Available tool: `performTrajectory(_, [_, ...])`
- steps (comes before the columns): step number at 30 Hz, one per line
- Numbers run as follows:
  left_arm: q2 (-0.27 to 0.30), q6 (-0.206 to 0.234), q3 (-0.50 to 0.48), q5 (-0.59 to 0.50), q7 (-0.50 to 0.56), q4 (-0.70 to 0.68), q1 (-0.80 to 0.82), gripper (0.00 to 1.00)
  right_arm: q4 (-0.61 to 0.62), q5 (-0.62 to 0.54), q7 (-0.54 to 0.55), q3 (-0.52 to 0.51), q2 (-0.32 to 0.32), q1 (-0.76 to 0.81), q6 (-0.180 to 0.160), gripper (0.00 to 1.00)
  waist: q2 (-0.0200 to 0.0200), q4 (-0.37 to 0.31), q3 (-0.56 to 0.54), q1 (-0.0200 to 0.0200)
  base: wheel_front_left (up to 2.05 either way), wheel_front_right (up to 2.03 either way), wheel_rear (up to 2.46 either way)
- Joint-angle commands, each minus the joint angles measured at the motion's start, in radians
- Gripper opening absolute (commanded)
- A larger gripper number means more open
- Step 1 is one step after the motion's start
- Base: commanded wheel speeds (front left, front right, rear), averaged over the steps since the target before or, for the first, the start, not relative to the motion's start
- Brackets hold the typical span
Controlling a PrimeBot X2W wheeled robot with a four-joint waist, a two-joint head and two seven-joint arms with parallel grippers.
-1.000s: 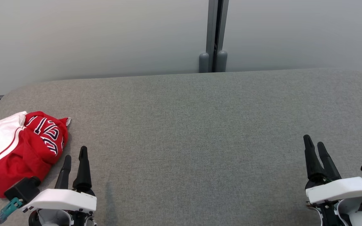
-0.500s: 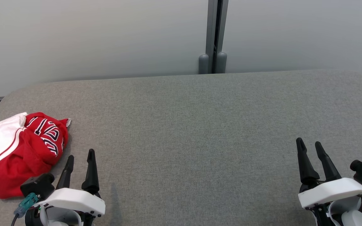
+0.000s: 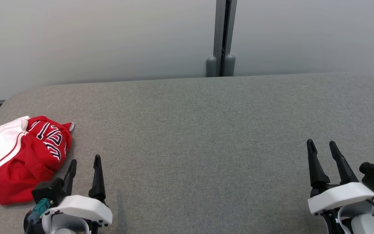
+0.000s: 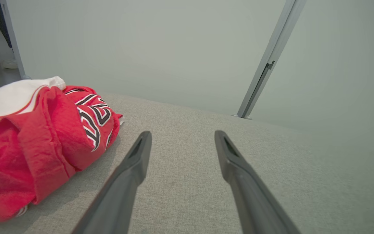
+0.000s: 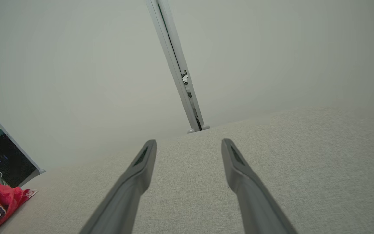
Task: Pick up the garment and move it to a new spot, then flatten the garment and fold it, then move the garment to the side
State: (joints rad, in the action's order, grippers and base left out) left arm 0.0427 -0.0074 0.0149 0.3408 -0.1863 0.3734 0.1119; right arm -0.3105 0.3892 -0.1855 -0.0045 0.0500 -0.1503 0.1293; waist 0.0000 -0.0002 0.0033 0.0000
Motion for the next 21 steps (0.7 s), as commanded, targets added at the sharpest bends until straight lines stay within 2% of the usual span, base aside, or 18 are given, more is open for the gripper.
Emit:
performTrajectory(1, [0.007,0.007,-0.001,-0.025,-0.009,0.000,0.026,1.00,0.002,-0.027,-0.011,-0.004,0.004,-0.014,0.002,1.00,0.0000,0.000,0.000,0.0000,0.00,0.00,0.00])
performTrajectory(21, [0.009,0.035,0.011,-0.161,-0.048,0.045,0.032,1.00,-0.046,-0.195,-0.050,-0.011,0.002,-0.028,0.002,1.00,0.0000,0.000,0.001,0.0000,0.00,0.00,0.00])
